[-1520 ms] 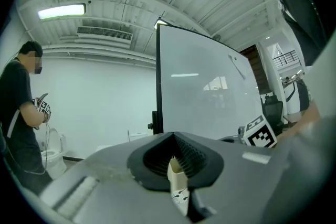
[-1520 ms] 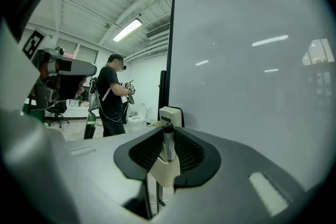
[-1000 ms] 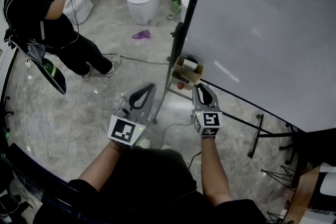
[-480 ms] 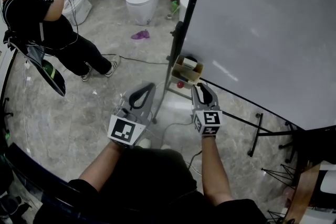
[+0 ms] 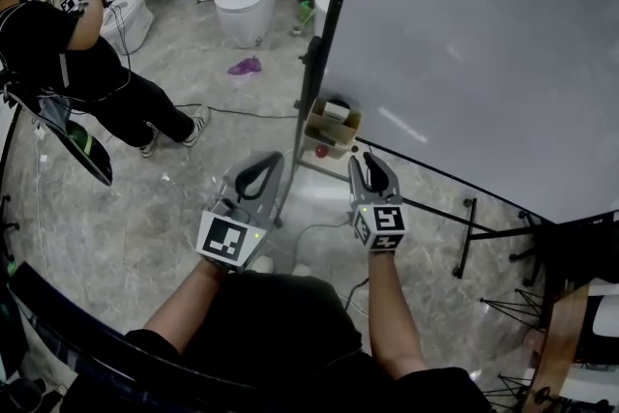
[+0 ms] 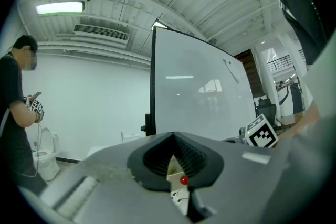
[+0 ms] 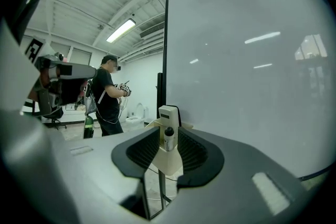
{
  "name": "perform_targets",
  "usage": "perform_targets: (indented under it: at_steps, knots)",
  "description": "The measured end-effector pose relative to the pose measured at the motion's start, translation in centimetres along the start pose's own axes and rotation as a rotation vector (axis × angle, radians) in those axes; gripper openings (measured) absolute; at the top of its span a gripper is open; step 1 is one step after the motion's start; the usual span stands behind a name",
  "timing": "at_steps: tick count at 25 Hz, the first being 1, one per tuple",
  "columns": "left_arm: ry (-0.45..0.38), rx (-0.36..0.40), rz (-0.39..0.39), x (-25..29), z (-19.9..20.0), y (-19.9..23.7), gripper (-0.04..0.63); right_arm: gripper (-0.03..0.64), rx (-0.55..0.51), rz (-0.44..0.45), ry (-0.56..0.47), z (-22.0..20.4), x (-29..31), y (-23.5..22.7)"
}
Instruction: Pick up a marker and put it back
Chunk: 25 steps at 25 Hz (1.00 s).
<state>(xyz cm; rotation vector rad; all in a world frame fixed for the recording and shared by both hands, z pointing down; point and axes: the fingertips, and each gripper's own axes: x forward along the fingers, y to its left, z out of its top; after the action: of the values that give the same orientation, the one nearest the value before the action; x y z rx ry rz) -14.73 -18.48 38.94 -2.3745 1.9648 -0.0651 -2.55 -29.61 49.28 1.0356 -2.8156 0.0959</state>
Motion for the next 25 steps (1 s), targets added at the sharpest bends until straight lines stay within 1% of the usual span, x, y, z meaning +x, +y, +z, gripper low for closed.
perform_targets:
  at_steps: [5, 9, 13, 15, 25]
  knots:
    - [-0.017, -0.006, -0.048, 0.5, 0.4, -1.4, 0.003, 0.114, 0.03, -0.023, -0.045, 1.6, -2.3, -0.2]
    - [-0.024, -0.013, -0.088, 1.1, 0.6, -2.6, 0.003, 0.071, 0.027, -0.042, -0.091, 3.5, -4.6, 0.1]
    - [-0.03, -0.02, -0.131, 1.3, 0.7, -4.0, 0.003, 0.021, 0.013, -0.052, -0.117, 4.8, -7.1, 0.7]
    - [-0.032, -0.022, -0.149, 1.4, 0.7, -4.6, 0.003, 0.009, 0.004, -0.058, -0.122, 5.2, -8.3, 1.0]
    - [-0.042, -0.026, -0.223, 1.4, 1.0, -7.1, 0.003, 0.009, 0.023, -0.11, -0.184, 7.6, -14.0, 1.6]
